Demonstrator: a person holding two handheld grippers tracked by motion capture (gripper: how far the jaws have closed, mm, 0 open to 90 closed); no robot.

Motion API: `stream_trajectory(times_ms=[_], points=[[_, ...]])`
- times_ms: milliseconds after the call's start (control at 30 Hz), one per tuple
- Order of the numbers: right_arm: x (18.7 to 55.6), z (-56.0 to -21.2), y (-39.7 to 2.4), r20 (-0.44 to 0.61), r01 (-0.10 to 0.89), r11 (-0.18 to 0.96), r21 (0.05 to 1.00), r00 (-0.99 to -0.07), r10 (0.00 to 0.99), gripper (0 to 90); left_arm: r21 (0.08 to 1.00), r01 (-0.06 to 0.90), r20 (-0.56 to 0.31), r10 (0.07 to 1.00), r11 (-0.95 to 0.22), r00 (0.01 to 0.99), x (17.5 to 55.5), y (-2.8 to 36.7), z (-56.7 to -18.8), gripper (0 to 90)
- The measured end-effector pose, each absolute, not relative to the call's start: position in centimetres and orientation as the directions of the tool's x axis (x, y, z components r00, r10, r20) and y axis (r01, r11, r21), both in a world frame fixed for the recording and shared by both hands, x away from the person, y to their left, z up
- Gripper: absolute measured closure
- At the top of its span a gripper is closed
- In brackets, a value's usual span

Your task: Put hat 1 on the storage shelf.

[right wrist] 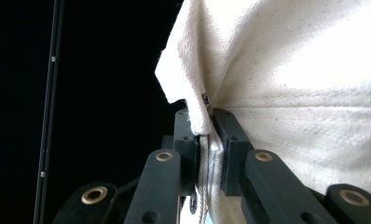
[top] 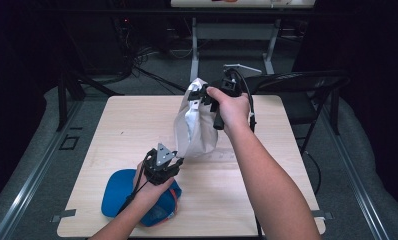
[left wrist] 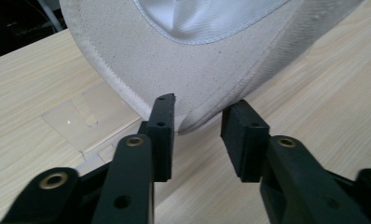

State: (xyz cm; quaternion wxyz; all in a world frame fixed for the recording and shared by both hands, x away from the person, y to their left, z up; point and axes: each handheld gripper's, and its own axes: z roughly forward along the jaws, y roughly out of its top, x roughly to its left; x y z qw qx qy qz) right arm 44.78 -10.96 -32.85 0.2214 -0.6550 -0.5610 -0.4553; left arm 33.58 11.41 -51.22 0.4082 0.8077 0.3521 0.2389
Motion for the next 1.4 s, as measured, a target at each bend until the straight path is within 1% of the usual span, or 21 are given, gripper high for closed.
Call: stream_trajectory(times_ms=[67,200,333,367,700,900,1033,1133,1333,1400], points=[[44.7,-32.7,-11.0,0.844,0.936,-0.272,0.222,-0.045,0.535,80.5,0.829,0.371,0.097,0.762,-0.418,0.640,33.6,11.7,-51.1,72.0],[44.8,-32.6,-10.8,0.845,0.934,-0.274,0.227,-0.049,0.533,80.5,0.832,0.381,0.080,0.766,-0.404,0.637,33.8,12.5,-50.9,74.3],[44.8,-32.6,-10.4,0.844,0.935,-0.272,0.229,-0.051,0.533,80.4,0.835,0.393,0.055,0.768,-0.386,0.638,34.0,13.3,-50.8,75.6],[44.9,-32.6,-10.2,0.844,0.936,-0.268,0.227,-0.052,0.534,80.4,0.836,0.403,0.035,0.769,-0.372,0.638,34.1,13.5,-50.8,75.7],[45.1,-32.6,-9.0,0.841,0.942,-0.245,0.228,-0.064,0.538,80.4,0.844,0.401,0.010,0.759,-0.356,0.651,34.1,13.9,-50.9,78.7],[45.1,-32.6,-8.7,0.835,0.943,-0.238,0.233,-0.069,0.546,80.4,0.843,0.438,-0.063,0.751,-0.313,0.657,34.7,14.3,-51.1,80.1],[45.2,-32.8,-8.6,0.836,0.946,-0.231,0.226,-0.066,0.545,80.4,0.841,0.435,-0.039,0.766,-0.321,0.642,34.4,14.4,-51.1,81.0],[45.3,-33.0,-8.5,0.837,0.948,-0.227,0.225,-0.069,0.543,80.4,0.842,0.444,-0.052,0.774,-0.305,0.631,34.2,14.5,-51.2,81.9],[45.3,-33.1,-8.0,0.843,0.950,-0.223,0.220,-0.070,0.533,80.3,0.848,0.445,-0.048,0.794,-0.288,0.606,33.5,14.6,-51.3,83.1],[45.3,-33.1,-7.8,0.844,0.952,-0.214,0.217,-0.073,0.532,80.3,0.852,0.452,-0.069,0.799,-0.265,0.598,33.3,14.6,-51.4,83.8]])
